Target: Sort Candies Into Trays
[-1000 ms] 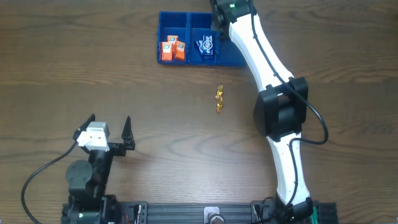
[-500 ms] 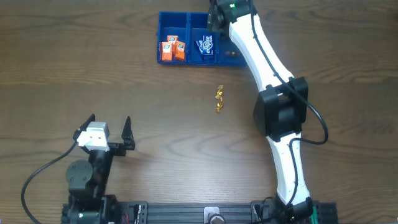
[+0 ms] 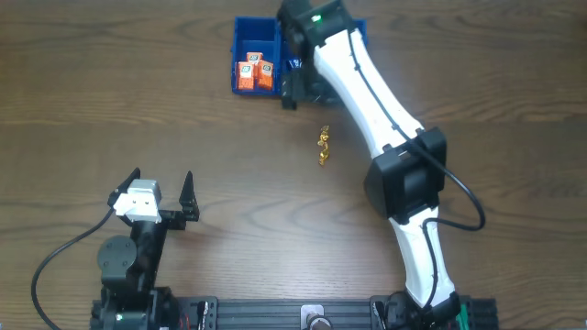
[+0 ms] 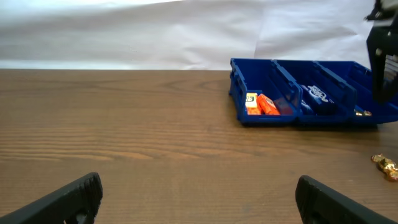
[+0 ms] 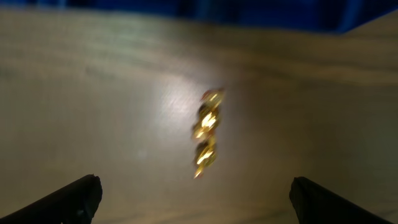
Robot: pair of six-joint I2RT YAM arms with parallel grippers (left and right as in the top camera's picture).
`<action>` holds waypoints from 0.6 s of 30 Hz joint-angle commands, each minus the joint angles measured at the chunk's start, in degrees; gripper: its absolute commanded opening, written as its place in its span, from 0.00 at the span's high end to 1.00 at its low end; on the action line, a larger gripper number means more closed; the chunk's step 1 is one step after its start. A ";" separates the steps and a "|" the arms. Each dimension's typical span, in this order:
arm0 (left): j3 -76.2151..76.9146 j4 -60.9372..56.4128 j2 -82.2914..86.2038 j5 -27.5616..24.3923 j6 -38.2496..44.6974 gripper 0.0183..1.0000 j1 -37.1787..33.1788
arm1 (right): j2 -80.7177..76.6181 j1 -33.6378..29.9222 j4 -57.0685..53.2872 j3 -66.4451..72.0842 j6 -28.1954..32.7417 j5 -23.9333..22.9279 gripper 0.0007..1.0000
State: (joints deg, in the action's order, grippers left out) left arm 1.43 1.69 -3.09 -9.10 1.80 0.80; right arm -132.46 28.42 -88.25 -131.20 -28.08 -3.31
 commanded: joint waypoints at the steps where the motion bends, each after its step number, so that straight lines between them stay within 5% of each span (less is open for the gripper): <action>1: -1.16 1.90 0.37 -1.03 0.81 0.00 -0.02 | 0.87 2.14 -0.07 7.13 -1.95 2.21 0.00; 18: -1.16 1.90 0.37 -1.03 0.81 0.00 -0.02 | 8.15 -0.68 19.15 34.71 -2.10 6.27 0.00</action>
State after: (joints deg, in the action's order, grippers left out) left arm 1.43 1.67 -3.09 -9.10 1.80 0.80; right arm -128.33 29.52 -70.15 -99.07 -29.52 2.35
